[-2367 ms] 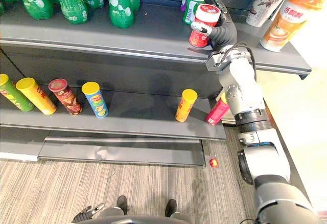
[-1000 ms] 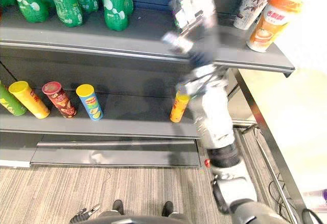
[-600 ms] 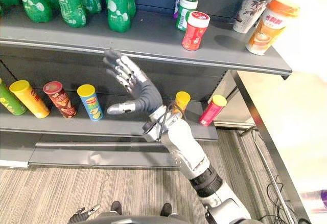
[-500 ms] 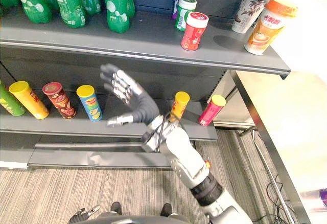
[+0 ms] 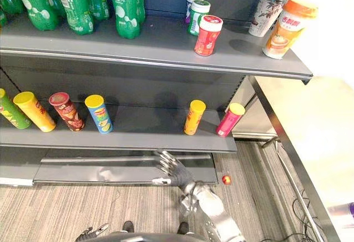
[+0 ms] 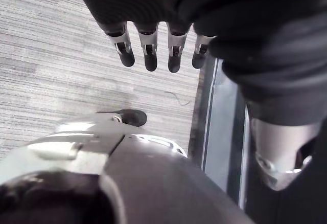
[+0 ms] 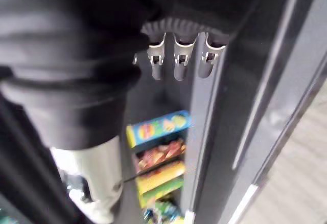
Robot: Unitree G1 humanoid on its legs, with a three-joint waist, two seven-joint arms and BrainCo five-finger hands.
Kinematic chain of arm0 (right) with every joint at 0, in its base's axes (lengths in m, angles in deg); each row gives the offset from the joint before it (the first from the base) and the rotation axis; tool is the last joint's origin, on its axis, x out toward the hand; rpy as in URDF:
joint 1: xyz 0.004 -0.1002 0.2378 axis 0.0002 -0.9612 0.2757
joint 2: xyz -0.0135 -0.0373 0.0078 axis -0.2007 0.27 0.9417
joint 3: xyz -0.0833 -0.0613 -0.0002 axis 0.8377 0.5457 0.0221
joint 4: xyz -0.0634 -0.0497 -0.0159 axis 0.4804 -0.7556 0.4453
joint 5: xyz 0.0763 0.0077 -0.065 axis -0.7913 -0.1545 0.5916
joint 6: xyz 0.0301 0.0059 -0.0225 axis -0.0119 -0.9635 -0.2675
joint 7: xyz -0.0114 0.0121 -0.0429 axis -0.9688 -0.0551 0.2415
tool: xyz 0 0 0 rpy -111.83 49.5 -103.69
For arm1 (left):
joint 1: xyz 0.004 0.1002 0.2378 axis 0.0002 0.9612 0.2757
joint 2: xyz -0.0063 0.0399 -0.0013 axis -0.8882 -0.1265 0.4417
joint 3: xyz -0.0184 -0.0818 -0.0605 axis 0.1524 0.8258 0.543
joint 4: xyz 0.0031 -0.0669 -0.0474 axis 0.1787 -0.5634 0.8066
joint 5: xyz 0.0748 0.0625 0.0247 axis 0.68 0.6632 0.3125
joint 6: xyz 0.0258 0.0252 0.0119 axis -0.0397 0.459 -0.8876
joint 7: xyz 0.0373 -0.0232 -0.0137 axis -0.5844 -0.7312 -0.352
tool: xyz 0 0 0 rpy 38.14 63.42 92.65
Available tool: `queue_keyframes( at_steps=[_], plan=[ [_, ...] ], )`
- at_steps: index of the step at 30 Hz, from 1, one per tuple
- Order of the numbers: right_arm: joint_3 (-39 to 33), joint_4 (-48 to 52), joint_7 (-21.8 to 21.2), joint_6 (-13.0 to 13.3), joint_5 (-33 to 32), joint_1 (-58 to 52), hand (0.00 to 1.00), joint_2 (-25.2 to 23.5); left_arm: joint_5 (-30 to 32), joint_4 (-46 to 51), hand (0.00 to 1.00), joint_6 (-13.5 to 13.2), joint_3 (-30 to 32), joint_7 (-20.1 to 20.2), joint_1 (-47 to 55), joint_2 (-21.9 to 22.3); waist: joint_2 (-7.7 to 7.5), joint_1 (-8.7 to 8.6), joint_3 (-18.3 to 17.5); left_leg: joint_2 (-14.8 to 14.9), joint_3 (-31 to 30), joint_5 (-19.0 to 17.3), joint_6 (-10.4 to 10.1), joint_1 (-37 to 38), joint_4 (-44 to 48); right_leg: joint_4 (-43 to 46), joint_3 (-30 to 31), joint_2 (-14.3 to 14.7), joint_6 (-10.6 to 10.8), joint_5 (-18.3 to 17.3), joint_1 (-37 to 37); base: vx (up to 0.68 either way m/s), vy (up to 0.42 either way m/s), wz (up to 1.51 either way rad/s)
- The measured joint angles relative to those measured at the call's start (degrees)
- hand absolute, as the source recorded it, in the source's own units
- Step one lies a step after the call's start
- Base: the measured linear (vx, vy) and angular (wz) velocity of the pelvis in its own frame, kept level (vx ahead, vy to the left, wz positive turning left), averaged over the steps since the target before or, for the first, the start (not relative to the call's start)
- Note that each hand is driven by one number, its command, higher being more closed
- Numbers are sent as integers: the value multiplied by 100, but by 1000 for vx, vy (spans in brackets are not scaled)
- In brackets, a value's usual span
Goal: Put the gum and the chips on the shelf.
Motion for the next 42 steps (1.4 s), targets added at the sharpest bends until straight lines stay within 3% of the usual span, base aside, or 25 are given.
queue_keyframes(
  at_steps=[5,12,23,25,27,29,31,33,36,37,39,42],
  plan=[
    [-931,-1368,260,-16,437,-5,0,-233,-2,7,0,-2,13,35,10,94,104,-118,2,-6,-30,-10,-3,0,0,0,-26,-6,16,-17,16,0,0,2],
    [-1842,-2993,699,-12,543,47,0,-480,-26,22,0,-8,-7,32,-8,181,257,-125,-3,-6,-30,-30,-42,6,1,1,-35,-5,49,-37,19,0,0,0],
    [-2755,-4248,1145,-14,697,103,0,-717,-124,25,0,-83,-116,22,-3,176,288,-131,65,-27,-27,-93,-51,206,0,4,-42,-24,57,-121,203,11,1,0],
    [-2919,-4374,1152,-3,526,130,0,-729,-196,24,0,-85,-103,19,1,159,223,-127,122,-31,72,-146,-4,205,67,64,38,-42,81,-159,163,7,23,-17],
    [-3196,-4446,1168,22,329,242,0,-753,-470,79,0,-112,-105,17,-132,156,278,-148,388,58,106,-700,27,-315,1203,702,153,-156,147,-360,-177,-29,39,-16],
    [-3417,-4513,1219,23,220,243,0,-770,-579,107,0,-122,-111,9,-196,170,344,-163,528,126,166,-1024,78,-529,1807,1048,261,-196,175,-507,-348,-56,73,-26],
    [-3650,-4591,1275,32,-25,238,0,-841,-707,109,0,-122,-107,4,-210,157,328,-187,565,158,331,-1178,127,-621,2043,1111,444,-200,201,-494,-468,-44,107,-48],
    [-3874,-4581,1288,74,-176,243,0,-906,-746,107,0,-124,-72,1,-234,144,280,-196,606,217,799,-1354,199,-715,2271,1067,832,-194,393,-384,-777,-35,118,-94],
    [-4093,-4441,1324,101,-256,219,0,-1037,-730,98,0,-124,-1,-31,-233,161,280,-153,692,522,1675,-1655,334,-763,2696,766,701,-307,514,-273,-993,-64,175,-148],
    [-4143,-4444,1343,110,-259,204,0,-1099,-720,93,0,-125,11,-34,-234,177,310,-152,722,651,1871,-1718,384,-774,2794,716,430,-360,442,-308,-1030,-53,140,-152],
    [-4250,-4534,1400,101,-304,195,0,-1127,-676,109,0,-127,154,-41,-388,176,349,-214,848,899,2353,-1744,394,-564,2782,1277,-556,-614,25,-506,-1112,19,96,-121],
    [-4268,-4860,1435,90,-302,207,0,-1126,-677,147,0,-133,148,-26,-515,144,312,-211,836,1082,2976,-1653,244,-221,2583,1723,-1007,-860,-79,-573,-806,54,40,-116]
  ],
)
